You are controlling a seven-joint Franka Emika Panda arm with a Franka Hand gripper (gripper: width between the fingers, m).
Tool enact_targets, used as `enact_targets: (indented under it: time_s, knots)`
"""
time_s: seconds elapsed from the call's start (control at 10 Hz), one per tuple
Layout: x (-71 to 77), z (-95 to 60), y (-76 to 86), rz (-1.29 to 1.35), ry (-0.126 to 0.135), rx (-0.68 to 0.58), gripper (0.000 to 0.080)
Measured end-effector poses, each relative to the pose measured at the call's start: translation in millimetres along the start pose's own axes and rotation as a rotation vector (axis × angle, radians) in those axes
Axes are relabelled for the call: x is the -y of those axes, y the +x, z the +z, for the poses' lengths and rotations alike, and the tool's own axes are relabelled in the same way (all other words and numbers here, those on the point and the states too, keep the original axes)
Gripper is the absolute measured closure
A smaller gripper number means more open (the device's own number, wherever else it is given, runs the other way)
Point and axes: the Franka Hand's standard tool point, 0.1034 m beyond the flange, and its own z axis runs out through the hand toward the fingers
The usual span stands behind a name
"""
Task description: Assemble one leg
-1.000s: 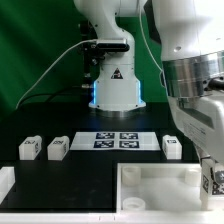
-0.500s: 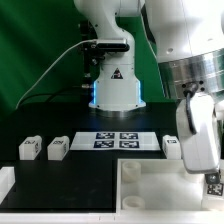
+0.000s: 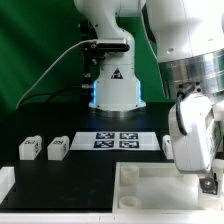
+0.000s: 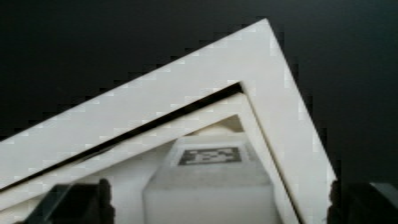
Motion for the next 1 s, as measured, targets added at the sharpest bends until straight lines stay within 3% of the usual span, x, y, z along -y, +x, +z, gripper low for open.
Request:
enact_targets:
  time_s: [0.2, 0.5, 1.0]
  knots:
    - [-0.7, -2.2, -2.6, -0.006, 0.002, 0.002, 0.0152]
    - [-4.8, -28.5, -15.6, -0.027, 0.021, 0.028, 0.015]
    - [-6.5, -26.1, -15.5, -0.031, 0.014, 0.026, 0.015]
